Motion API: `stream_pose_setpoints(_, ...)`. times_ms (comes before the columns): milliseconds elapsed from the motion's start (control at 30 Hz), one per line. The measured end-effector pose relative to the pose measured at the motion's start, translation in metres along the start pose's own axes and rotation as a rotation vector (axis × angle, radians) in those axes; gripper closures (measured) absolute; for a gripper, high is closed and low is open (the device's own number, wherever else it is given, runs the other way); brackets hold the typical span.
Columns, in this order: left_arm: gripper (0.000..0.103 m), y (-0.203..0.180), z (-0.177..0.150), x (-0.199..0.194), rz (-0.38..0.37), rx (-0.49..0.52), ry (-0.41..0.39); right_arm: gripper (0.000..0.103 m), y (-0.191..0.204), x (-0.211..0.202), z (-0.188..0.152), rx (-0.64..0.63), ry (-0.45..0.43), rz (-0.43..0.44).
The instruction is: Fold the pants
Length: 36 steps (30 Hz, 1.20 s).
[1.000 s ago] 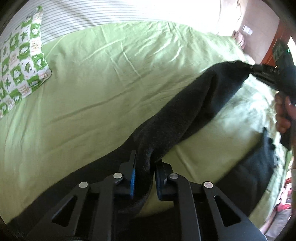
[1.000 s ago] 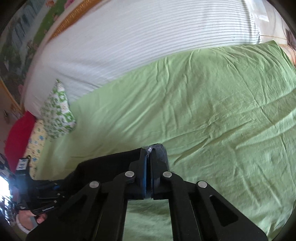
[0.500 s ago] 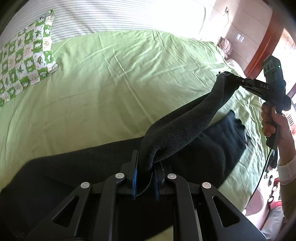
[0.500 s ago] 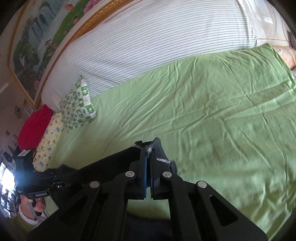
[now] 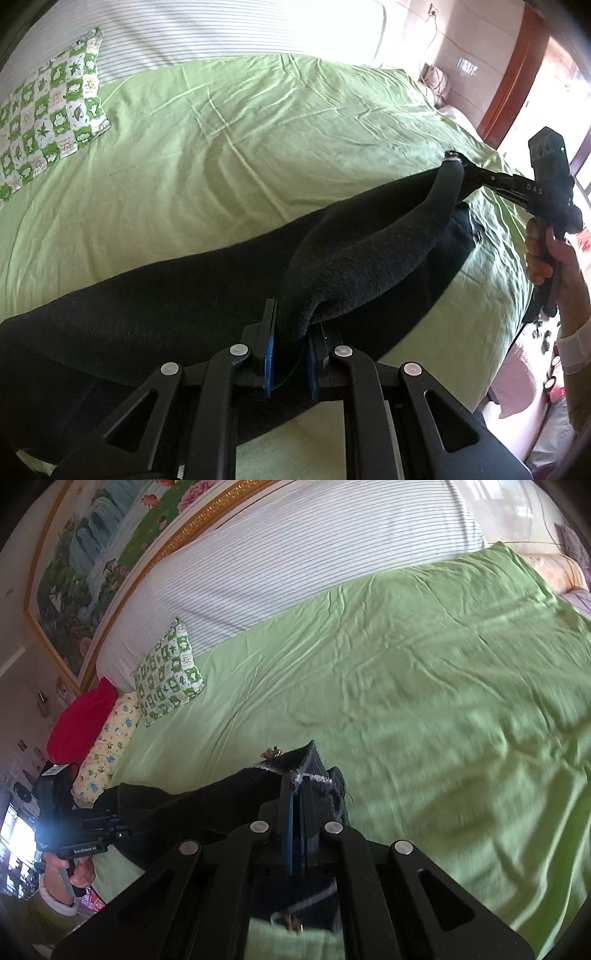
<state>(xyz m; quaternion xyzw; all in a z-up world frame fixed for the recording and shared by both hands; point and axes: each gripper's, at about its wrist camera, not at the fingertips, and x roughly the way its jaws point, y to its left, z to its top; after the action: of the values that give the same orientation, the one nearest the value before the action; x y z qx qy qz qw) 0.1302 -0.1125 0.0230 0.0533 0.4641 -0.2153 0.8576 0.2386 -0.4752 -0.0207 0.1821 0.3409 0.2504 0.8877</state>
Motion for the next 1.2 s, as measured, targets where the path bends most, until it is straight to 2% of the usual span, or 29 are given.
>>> stream_pose_setpoints(167, 0.087, -0.007, -0.014, 0.01, -0.003, 0.02, 0.014, 0.1, -0.009, -0.012, -0.019, 0.042, -0.026, 0.001)
stream_pose_setpoints(333, 0.082, -0.014, -0.031, 0.024, 0.015, 0.039, 0.043, 0.099, -0.019, -0.007, -0.036, 0.072, 0.003, -0.021)
stream_pose_setpoints(433, 0.073, -0.019, -0.037, 0.021, 0.023, 0.053, 0.027, 0.098, -0.021, -0.014, -0.045, 0.086, -0.004, -0.047)
stream_pose_setpoints(500, 0.063, -0.021, -0.039, 0.019, 0.01, 0.049, 0.022, 0.098, -0.024, -0.02, -0.052, 0.107, -0.01, -0.055)
stream_pose_setpoints(667, 0.053, -0.026, -0.044, 0.013, 0.005, 0.049, 0.009, 0.098, -0.025, -0.029, -0.062, 0.137, 0.003, -0.107)
stream_pose_setpoints(733, 0.051, -0.025, -0.047, 0.007, -0.006, 0.028, 0.0, 0.097, -0.023, -0.036, -0.064, 0.147, -0.007, -0.114)
stream_pose_setpoints(800, 0.051, -0.021, -0.052, 0.002, -0.021, -0.005, -0.009, 0.087, -0.017, -0.046, -0.066, 0.156, -0.031, -0.129)
stream_pose_setpoints(867, 0.051, -0.015, -0.056, -0.005, -0.032, -0.036, -0.02, 0.07, -0.009, -0.055, -0.066, 0.156, -0.064, -0.122)
stream_pose_setpoints(933, 0.051, -0.009, -0.062, -0.012, -0.034, -0.069, -0.03, 0.069, 0.003, -0.059, -0.067, 0.14, -0.083, -0.103)
stream_pose_setpoints(1200, 0.051, 0.032, -0.09, -0.04, -0.014, -0.226, -0.07, 0.069, 0.061, -0.033, -0.07, 0.055, -0.034, -0.005)
